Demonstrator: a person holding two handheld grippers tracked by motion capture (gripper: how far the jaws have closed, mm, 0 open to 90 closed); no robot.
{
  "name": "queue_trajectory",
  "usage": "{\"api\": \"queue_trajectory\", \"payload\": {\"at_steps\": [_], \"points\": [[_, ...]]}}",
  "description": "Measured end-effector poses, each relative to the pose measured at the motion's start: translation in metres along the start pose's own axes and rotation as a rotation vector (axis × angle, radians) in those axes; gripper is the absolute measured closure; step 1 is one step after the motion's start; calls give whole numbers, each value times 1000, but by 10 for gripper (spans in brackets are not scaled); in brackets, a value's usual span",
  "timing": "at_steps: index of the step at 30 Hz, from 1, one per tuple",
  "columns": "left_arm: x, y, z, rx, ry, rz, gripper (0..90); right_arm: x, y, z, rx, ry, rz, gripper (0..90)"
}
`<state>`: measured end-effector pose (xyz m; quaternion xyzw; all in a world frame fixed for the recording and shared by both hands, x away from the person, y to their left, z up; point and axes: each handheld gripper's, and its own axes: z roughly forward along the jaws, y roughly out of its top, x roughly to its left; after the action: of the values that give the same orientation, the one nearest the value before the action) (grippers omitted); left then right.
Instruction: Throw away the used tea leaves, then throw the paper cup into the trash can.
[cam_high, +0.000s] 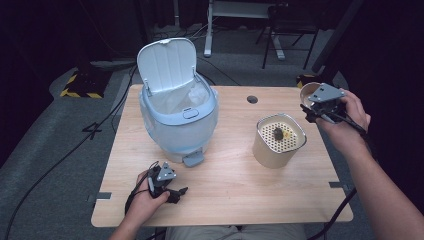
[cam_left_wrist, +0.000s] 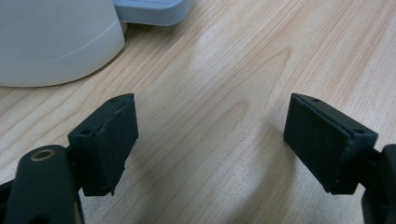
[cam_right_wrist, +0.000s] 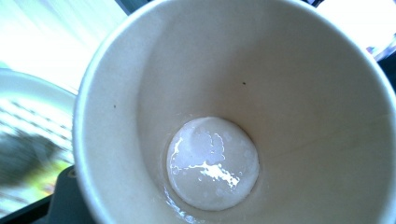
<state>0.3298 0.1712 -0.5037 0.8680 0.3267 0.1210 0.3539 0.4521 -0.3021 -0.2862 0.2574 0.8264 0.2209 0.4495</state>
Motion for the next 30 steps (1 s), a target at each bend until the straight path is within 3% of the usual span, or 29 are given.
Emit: {"api": "queue_trajectory", "payload": {"at_steps": [2, 7, 14, 19, 24, 27, 30], "points": [[0, 0, 0, 0, 0, 0, 185, -2, -2, 0, 0, 43, 122, 289], [0, 0, 0, 2, 0, 2, 183, -7, -4, -3, -14, 135, 334, 288], [1, 1, 1, 2, -3, 8, 177, -10, -5, -6, -26, 250, 488, 287], [1, 2, 2, 2, -6, 9, 174, -11, -6, -6, -32, 318, 513, 288], [1, 2, 2, 1, -7, 10, 172, -10, -1, -8, -28, 383, 485, 290], [1, 2, 2, 2, -6, 8, 173, -8, 8, -11, -67, 428, 469, 288], [1, 2, 1, 2, -7, 7, 173, -5, 19, -12, -88, 469, 422, 289]]}}
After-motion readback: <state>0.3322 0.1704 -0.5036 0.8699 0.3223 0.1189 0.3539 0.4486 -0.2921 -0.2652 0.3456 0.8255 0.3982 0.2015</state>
